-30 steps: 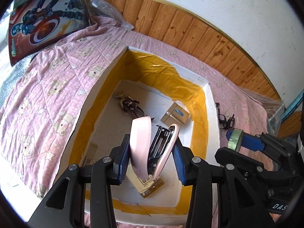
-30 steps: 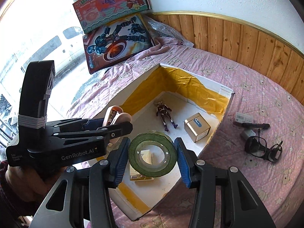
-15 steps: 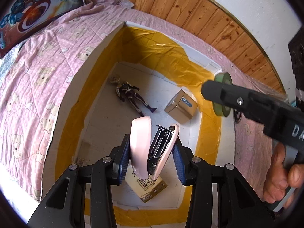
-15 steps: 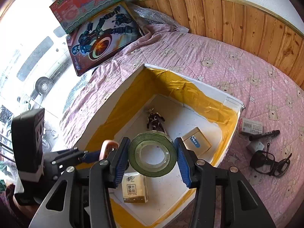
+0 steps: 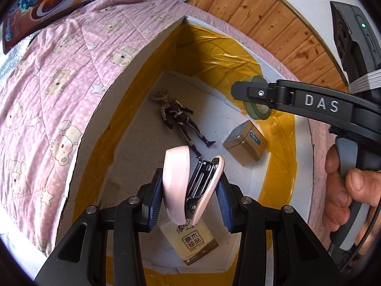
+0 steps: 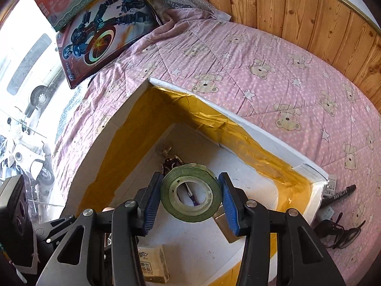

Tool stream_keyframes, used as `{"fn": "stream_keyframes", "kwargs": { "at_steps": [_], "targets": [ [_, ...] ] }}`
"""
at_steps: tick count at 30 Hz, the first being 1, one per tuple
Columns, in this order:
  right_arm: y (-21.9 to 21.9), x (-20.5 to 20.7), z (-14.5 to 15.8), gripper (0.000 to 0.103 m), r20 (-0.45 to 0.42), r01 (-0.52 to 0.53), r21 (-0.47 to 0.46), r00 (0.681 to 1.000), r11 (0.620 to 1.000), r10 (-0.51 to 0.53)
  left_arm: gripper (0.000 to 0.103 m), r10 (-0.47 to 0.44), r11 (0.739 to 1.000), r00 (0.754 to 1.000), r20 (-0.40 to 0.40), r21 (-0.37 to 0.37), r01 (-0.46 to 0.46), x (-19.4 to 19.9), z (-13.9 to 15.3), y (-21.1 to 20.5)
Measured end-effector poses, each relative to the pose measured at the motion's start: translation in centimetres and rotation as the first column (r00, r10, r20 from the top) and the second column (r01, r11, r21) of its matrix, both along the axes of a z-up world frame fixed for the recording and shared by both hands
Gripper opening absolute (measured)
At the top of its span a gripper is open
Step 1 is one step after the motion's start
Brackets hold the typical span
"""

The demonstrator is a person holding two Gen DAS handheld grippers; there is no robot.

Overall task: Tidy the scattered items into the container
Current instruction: 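Open the left tool dropping the stapler while the right tool releases the tape into the box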

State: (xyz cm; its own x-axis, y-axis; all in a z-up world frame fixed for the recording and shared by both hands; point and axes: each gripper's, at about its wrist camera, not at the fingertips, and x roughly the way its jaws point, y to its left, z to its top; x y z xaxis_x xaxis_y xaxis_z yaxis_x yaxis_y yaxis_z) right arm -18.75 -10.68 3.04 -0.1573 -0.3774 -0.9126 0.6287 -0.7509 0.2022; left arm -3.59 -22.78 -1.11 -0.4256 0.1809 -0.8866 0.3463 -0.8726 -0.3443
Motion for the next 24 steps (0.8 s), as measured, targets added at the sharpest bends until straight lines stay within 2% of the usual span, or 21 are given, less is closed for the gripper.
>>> {"fn": "stream_keyframes", "kwargs": {
  "at_steps": [4,6,8,17,24],
  "targets": [
    [-0.9,-0.3,-0.9,0.049,-0.012,-0.007,0.036,1.0,0.999,0.008,0.047,0.001,1.0,1.0,0.0,0.009,-0.001,-0.4,0.1,-0.2],
    [-1.0,-0.4,-1.2,0.05,-0.017,-0.003,0.04,1.0,0.999,0.004,0.052,0.015,1.0,1.0,0.002,0.007,-0.015,-0.4,0.1,-0.3],
    [-0.9,-0.3,-1.2,0.054,-0.02,0.009,0.042,1.0,0.999,-0.008,0.052,0.024,1.0,1.0,-0.011,0.016,-0.024,-0.3,0.3,-0.6],
    [0.9,1.0,0.3,0.054,-0.021,0.039,-0.005,0.999,0.999,-0.039,0.052,0.05,0.999,0.997,-0.059,-0.008,-0.05,0.4,1.6,-0.9],
    [2.0,3.7,1.2,0.054,-0.005,0.013,-0.032,1.0,0.999,-0.013,0.052,0.039,0.998,0.994,-0.099,-0.037,-0.043,1.2,2.4,0.1]
  ]
}}
